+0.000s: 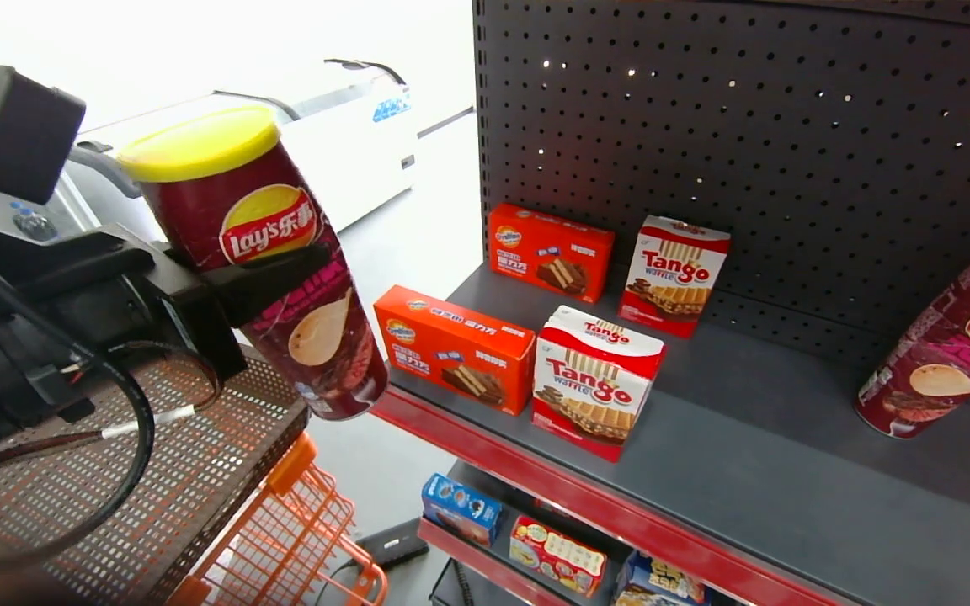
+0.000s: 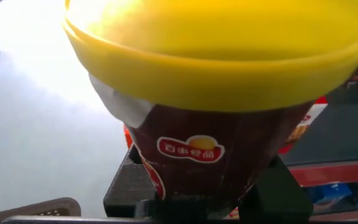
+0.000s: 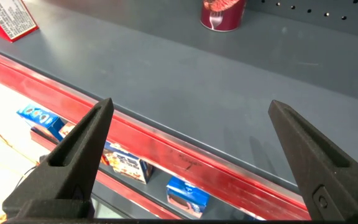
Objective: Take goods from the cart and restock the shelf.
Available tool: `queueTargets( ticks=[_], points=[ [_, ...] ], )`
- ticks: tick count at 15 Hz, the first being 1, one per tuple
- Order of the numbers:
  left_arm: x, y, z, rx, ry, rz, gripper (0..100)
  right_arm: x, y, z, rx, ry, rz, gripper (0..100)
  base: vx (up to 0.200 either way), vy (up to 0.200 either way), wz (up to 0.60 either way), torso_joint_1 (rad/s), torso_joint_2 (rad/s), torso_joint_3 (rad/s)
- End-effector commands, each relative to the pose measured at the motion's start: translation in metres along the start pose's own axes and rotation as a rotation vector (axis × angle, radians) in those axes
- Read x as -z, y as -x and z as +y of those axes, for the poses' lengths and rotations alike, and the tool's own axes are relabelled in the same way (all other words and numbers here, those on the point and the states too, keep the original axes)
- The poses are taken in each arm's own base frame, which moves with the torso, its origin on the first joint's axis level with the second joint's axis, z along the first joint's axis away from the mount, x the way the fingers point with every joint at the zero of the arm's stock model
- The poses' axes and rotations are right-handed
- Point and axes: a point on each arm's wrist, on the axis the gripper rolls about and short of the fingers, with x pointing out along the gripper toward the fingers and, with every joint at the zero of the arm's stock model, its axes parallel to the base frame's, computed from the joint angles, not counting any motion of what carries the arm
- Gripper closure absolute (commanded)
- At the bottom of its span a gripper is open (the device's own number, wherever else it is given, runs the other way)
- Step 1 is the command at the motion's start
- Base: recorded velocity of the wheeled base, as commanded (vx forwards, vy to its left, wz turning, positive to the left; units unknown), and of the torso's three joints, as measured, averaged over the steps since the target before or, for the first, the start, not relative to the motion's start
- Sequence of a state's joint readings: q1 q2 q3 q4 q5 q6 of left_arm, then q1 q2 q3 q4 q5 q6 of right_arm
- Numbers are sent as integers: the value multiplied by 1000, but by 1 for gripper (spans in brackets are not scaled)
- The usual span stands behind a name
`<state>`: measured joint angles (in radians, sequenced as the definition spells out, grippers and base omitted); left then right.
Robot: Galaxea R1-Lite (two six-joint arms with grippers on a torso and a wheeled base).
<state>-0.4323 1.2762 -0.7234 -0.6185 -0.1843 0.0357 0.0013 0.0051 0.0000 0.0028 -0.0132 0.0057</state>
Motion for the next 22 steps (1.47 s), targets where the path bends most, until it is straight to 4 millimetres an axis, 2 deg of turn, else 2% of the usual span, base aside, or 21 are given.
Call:
queueTargets(
  ticks=[1,4,8,13,22],
  points=[
    [7,1,-8,39,5,22,100,0,0,0,0,0,0,0,0,0,0,0,0,0],
    [2,4,-13,66,8,1,100,0,0,0,0,0,0,0,0,0,0,0,0,0],
    [-2,4,-16,227,7,-16,100,0,0,0,-1,1,1,0,0,0,0,0,0,0],
    [-4,15,-9,295,61,-22,100,0,0,0,-3,1,0,0,0,0,0,0,0,0],
    [-9,14,-15,572,40,-54,100,0,0,0,-4,0,0,0,0,0,0,0,0,0]
  ],
)
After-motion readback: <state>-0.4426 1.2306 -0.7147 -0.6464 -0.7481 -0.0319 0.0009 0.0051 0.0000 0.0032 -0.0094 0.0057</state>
